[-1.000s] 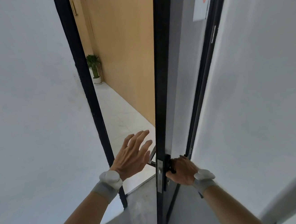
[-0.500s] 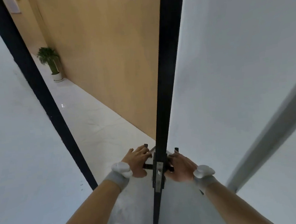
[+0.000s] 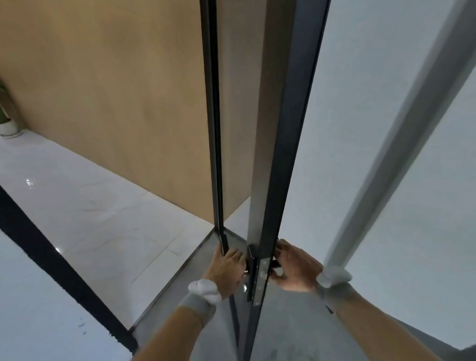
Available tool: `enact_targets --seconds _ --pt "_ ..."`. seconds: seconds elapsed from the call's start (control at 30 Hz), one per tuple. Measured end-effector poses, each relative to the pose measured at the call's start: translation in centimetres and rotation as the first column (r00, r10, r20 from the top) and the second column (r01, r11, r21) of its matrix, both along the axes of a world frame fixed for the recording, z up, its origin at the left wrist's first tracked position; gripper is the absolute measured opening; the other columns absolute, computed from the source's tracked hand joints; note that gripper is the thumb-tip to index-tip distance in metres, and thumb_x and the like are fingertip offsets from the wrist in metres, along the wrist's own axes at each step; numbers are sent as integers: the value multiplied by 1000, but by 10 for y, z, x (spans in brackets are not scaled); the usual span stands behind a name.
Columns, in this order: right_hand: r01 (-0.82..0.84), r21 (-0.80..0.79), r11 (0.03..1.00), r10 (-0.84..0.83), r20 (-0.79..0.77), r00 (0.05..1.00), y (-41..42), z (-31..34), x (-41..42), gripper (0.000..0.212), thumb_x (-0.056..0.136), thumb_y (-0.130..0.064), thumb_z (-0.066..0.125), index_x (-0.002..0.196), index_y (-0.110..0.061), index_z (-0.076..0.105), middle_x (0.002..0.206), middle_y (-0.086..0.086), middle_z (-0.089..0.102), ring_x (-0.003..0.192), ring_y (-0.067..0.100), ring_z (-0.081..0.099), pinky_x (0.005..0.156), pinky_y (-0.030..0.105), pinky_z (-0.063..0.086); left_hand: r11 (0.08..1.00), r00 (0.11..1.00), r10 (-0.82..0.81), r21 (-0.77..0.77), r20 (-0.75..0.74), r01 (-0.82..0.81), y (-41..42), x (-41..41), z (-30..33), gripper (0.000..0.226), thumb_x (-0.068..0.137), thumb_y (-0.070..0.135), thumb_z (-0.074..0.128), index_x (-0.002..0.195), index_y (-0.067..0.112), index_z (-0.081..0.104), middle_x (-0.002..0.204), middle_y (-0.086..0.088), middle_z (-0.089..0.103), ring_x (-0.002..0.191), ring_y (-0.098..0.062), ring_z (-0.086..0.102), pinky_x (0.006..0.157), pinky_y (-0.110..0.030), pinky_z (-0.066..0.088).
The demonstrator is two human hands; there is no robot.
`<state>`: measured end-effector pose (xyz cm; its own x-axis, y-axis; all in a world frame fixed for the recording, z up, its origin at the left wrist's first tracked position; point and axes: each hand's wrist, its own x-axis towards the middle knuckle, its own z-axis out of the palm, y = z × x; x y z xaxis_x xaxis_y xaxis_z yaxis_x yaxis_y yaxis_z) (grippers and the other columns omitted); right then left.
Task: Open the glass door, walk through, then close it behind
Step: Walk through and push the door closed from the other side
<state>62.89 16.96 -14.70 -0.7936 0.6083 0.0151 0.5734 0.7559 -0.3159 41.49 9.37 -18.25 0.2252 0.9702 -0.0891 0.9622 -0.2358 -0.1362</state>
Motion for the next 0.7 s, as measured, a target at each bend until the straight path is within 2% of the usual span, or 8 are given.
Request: enact_targets --seconds 0.13,0.27,0.37,0.43,0.5,0.6,0.67,0.7 --pt "110 38 993 -107 -68 992 -1 6 22 53 91 -23 63 143 -20 58 139 4 57 120 26 59 93 40 58 997 998 -32 67 58 28 12 19 -6 31 102 22 50 129 11 62 126 -6 66 130 -25 55 123 -70 4" --pt "303 94 948 -279 -209 937 -8 10 40 38 90 -5 58 128 -11 61 121 6 59 109 32 59 90 44 52 995 994 -72 70 88 66 26 39 -7 29 102 15 53 128 8 62 115 -7 71 123 -27 60 127 -63 0" --pt "494 37 869 -417 -481 771 -17 14 47 36 91 4 54 124 -10 62 119 7 61 101 23 60 91 36 53 996 995 -81 52 57 79 35 57 -3 31 103 16 54 132 6 59 114 -8 71 123 -29 60 127 -62 3" --pt "596 -36 802 -480 -634 607 -24 23 49 34 96 -4 48 126 -17 57 123 0 58 98 9 59 92 25 51 996 997 -81 26 18 81 40 69 1 33 104 17 53 133 5 57 114 -9 70 122 -31 59 127 -63 4" --pt "661 -45 749 -478 -727 492 -29 33 49 30 101 -15 42 128 -22 50 127 -7 51 113 2 55 100 22 48 996 996 -91 11 -3 91 48 82 6 33 105 19 52 134 5 57 115 -9 69 121 -31 60 126 -64 5" --pt "714 -44 699 -411 -842 351 -35 49 43 32 103 -18 44 135 -19 44 142 0 42 135 8 47 111 30 45 995 995 -102 -1 3 102 58 96 9 31 106 21 50 132 6 59 114 -7 70 118 -30 62 126 -64 5" --pt "746 22 665 -340 -881 330 -36 58 38 37 104 -17 50 139 -9 43 153 9 35 147 12 39 117 33 42 993 993 -115 -3 2 115 65 105 10 31 106 23 50 130 6 62 114 -6 70 117 -30 64 126 -63 5" --pt "756 97 648 -299 -880 369 -36 63 34 41 103 -16 55 140 -5 44 157 13 33 152 13 35 121 32 39 994 994 -110 -6 4 110 67 107 10 32 105 24 51 130 7 62 115 -6 70 117 -30 64 126 -63 5"
